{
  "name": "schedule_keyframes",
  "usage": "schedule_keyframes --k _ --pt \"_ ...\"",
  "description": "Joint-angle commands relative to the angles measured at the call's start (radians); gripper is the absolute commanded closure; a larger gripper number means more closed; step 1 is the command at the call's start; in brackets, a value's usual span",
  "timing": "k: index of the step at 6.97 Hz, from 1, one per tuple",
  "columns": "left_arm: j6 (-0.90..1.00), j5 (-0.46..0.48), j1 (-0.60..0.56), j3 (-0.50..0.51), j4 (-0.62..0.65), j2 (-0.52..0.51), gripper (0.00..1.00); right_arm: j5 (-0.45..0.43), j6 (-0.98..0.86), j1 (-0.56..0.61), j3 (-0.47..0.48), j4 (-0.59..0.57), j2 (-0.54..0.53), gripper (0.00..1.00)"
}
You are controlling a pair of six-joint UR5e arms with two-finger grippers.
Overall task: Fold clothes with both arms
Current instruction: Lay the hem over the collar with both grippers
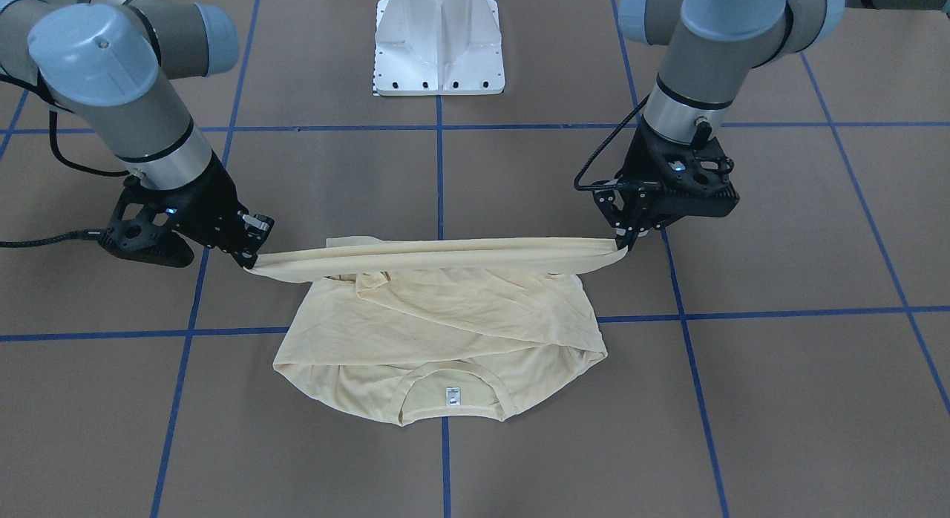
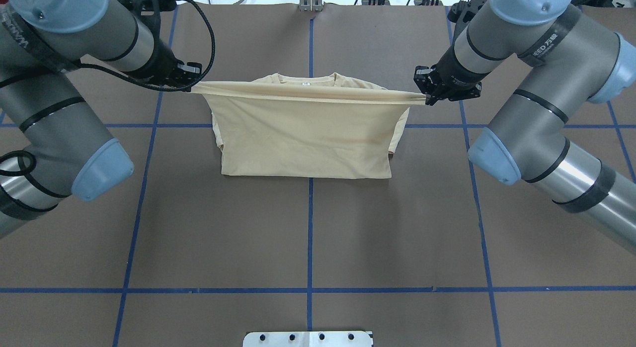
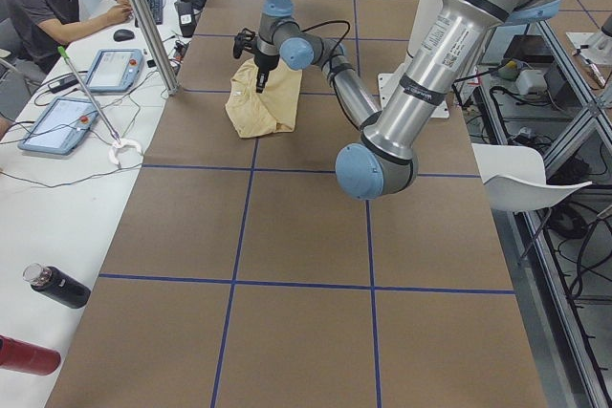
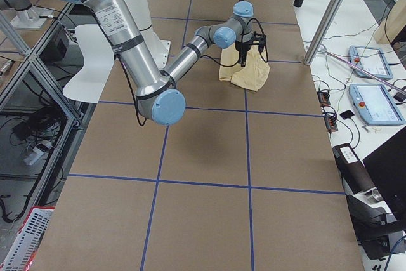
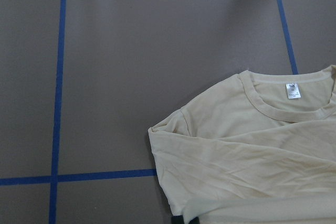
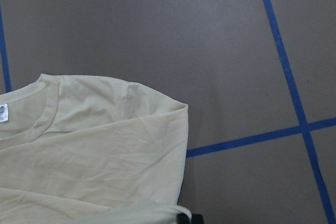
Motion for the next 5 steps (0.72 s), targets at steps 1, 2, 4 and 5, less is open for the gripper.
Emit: schedule_keyframes --k 1,2,4,5 --pt "-0.014 -0.002 -0.007 0.024 -0.013 -0.023 1.00 -0.001 0.001 0.004 -0.086 0.114 0.005 1.00" --pt "-0.050 -0.002 -0.003 0.107 -0.120 -0.036 1.00 -0.001 0.000 0.005 -0.094 0.116 0.005 1.00" --pt "-0.095 -0.001 0.016 0.330 -0.390 -0.050 1.00 -0.002 0.000 0.004 -0.110 0.117 0.010 1.00" --pt "-0.094 -0.001 0.016 0.347 -0.406 -0.054 1.00 -0.002 0.000 0.002 -0.153 0.117 0.042 1.00"
